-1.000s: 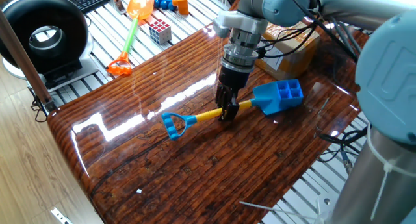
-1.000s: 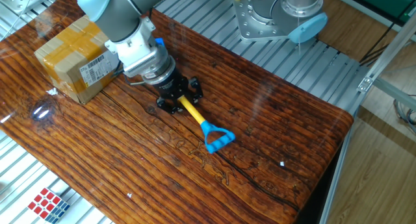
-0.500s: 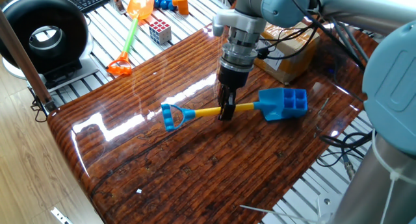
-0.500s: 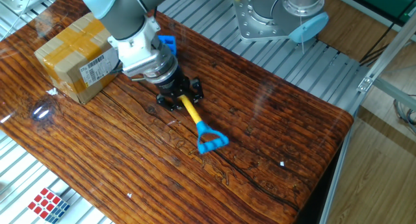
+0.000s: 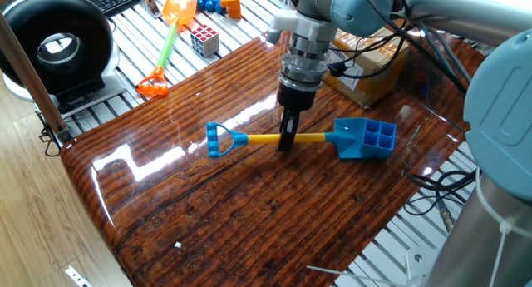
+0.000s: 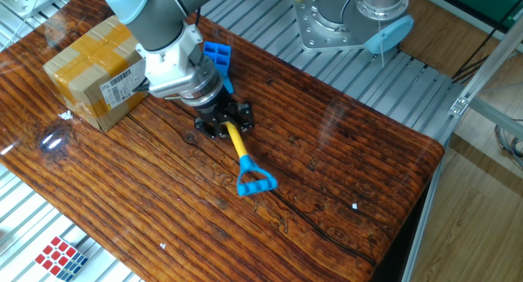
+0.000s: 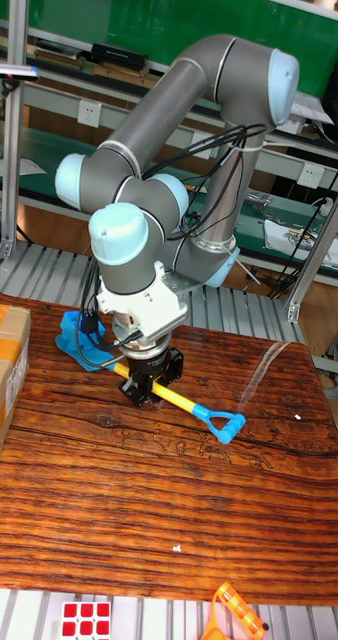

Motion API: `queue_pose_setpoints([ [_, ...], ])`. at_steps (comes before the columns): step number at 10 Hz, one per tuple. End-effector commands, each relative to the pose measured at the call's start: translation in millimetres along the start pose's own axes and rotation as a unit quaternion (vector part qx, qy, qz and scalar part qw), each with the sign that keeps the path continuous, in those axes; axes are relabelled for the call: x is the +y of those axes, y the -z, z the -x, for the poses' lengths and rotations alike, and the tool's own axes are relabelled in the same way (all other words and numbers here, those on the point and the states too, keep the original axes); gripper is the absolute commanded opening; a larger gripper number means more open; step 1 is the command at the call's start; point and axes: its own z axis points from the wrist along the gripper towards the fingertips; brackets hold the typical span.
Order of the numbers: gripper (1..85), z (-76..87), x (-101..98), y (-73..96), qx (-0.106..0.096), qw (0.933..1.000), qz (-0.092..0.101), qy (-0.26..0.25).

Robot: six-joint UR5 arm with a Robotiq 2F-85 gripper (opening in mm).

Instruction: Use a shovel to scoop up an object

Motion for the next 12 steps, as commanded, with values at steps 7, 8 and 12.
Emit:
queue_pose_setpoints([
  [7, 1.0, 23.9, -2.1, 3.7, -0.010, 0.9960, 0.028, -0.085],
  [8, 1.0, 30.3, -1.8, 6.2, -0.014, 0.9951, 0.035, -0.091],
  [12, 1.0, 46.2, -11.4, 7.7, -0.026, 0.9911, 0.040, -0.125],
])
